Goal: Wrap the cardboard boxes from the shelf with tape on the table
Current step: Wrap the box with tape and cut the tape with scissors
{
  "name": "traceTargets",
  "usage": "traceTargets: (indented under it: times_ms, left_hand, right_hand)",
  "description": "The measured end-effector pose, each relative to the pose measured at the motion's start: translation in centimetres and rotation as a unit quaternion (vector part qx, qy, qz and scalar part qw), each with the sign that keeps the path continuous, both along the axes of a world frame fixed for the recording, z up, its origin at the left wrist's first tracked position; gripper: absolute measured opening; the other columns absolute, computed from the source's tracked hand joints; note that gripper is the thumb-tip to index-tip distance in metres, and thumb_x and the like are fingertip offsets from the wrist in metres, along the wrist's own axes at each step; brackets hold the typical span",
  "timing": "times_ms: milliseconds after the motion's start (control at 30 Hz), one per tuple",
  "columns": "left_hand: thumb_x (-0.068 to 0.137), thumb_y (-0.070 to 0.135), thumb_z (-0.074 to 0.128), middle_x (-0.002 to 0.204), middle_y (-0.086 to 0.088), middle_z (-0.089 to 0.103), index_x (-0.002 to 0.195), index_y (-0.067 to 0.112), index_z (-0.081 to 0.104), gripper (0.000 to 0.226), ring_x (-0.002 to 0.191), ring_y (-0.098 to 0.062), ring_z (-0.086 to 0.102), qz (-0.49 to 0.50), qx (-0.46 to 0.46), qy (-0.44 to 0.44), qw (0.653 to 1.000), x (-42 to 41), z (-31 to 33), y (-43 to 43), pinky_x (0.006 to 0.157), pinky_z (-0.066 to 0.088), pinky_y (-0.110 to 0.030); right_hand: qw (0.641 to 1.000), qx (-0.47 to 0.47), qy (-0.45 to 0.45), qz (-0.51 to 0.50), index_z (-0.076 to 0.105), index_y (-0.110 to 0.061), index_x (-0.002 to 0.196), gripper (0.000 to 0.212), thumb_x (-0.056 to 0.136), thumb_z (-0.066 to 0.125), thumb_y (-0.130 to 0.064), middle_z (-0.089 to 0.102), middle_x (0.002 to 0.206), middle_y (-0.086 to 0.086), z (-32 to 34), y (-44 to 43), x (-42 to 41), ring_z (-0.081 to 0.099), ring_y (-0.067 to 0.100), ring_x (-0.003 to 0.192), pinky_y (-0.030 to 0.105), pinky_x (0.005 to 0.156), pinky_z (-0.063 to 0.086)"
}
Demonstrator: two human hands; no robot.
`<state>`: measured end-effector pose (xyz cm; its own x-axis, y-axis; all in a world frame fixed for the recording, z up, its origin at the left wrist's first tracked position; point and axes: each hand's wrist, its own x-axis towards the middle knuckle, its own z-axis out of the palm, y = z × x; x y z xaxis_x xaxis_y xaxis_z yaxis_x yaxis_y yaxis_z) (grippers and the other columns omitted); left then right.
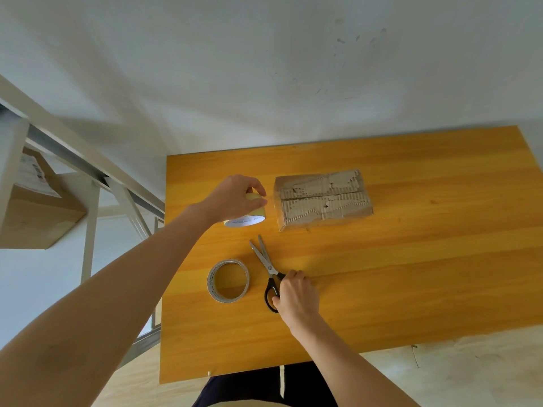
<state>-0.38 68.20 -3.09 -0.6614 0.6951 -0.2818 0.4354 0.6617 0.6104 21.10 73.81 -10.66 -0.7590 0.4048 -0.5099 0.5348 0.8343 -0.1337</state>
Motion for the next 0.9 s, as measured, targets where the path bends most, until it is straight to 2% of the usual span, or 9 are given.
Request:
traceTargets:
  times_ms: [133,200,267,367,467,533,667,767,900]
  left_hand:
    - [0.086,0.032,0.066,0.073,0.01,0.048,0.099,0.02,0.067,0.018,0.063,-0.005,0.044,0.0,-0.002,0.003,1.0,0.0,-0.1,-0.1,0.055,0.031,-0.02]
    - [0.086,0.032,0.066,0.073,0.01,0.048,0.099,0.019,0.067,0.018,0.063,-0.005,0.043,0.0,-0.001,0.008,1.0,0.1,-0.2,-0.1,0.055,0.031,-0.021]
    - [0.086,0.031,0.066,0.073,0.01,0.048,0.099,0.019,0.068,0.018,0.063,-0.005,0.043,-0.003,-0.004,0.011,1.0,0.2,-0.2,0.0,0.054,0.031,-0.021]
    - [0.086,0.031,0.066,0.075,0.008,0.05,0.099,0.019,0.068,0.018,0.065,-0.006,0.044,-0.004,-0.006,0.014,1.0,0.2,-0.1,0.1,0.055,0.032,-0.021]
    - [0.086,0.03,0.066,0.077,0.007,0.051,0.098,0.019,0.068,0.017,0.067,-0.006,0.044,-0.007,-0.005,0.021,1.0,0.2,0.2,0.1,0.056,0.033,-0.02]
    - [0.086,0.029,0.066,0.077,0.007,0.051,0.097,0.019,0.067,0.015,0.068,-0.007,0.045,-0.005,-0.004,0.018,1.0,0.3,0.2,0.1,0.056,0.033,-0.02]
    - [0.085,0.03,0.066,0.079,0.005,0.055,0.097,0.02,0.068,0.016,0.071,-0.009,0.048,0.0,-0.006,0.013,1.0,0.3,0.4,0.1,0.057,0.034,-0.021]
    - [0.085,0.029,0.066,0.072,0.008,0.052,0.095,0.019,0.068,0.015,0.064,-0.006,0.045,-0.002,-0.01,0.011,1.0,0.3,0.6,0.3,0.055,0.033,-0.022]
    - [0.085,0.028,0.067,0.068,0.008,0.05,0.093,0.018,0.068,0.013,0.06,-0.006,0.043,-0.004,-0.013,0.008,1.0,0.3,0.9,0.4,0.053,0.031,-0.022]
  right_hand:
    - [1.0,0.02,0.002,0.016,0.047,-0.004,0.124,0.042,0.095,0.053,-0.034,0.054,0.122,0.011,0.0,1.2,0.9,0.053,0.023,0.113,0.029,0.079,0.051]
    - [1.0,0.001,-0.003,0.025,0.048,-0.006,0.118,0.038,0.093,0.055,-0.035,0.058,0.112,0.006,0.4,1.9,1.1,0.058,0.021,0.1,0.027,0.069,0.049]
    - [0.996,-0.087,0.004,-0.002,0.045,-0.009,0.111,0.035,0.091,0.058,-0.034,0.059,0.092,0.001,0.8,2.7,1.3,0.059,0.018,0.074,0.024,0.055,0.045]
    - [0.95,-0.293,0.016,-0.109,0.045,-0.012,0.1,0.037,0.084,0.067,-0.037,0.06,0.084,-0.002,0.9,4.0,1.9,0.057,0.013,0.064,0.026,0.053,0.046]
    - [0.877,-0.433,0.024,-0.207,0.051,-0.007,0.098,0.056,0.072,0.078,-0.048,0.057,0.073,-0.002,1.8,4.4,2.4,0.052,0.013,0.059,0.024,0.051,0.042]
    - [0.83,-0.5,0.034,-0.246,0.05,-0.002,0.105,0.061,0.074,0.077,-0.047,0.049,0.066,-0.002,2.7,4.3,2.1,0.044,0.011,0.053,0.023,0.048,0.039]
    - [0.785,-0.56,0.054,-0.259,0.053,-0.012,0.112,0.071,0.07,0.065,-0.068,0.05,0.074,0.001,4.3,4.2,1.0,0.049,0.011,0.066,0.023,0.048,0.044]
    - [0.765,-0.585,0.074,-0.26,0.051,-0.016,0.097,0.066,0.069,0.059,-0.075,0.051,0.073,0.002,4.8,4.4,0.2,0.043,0.006,0.051,0.024,0.045,0.044]
    - [0.765,-0.589,0.062,-0.254,0.047,-0.014,0.093,0.069,0.069,0.057,-0.078,0.052,0.07,0.003,5.7,4.9,-1.4,0.034,0.008,0.046,0.024,0.042,0.043]
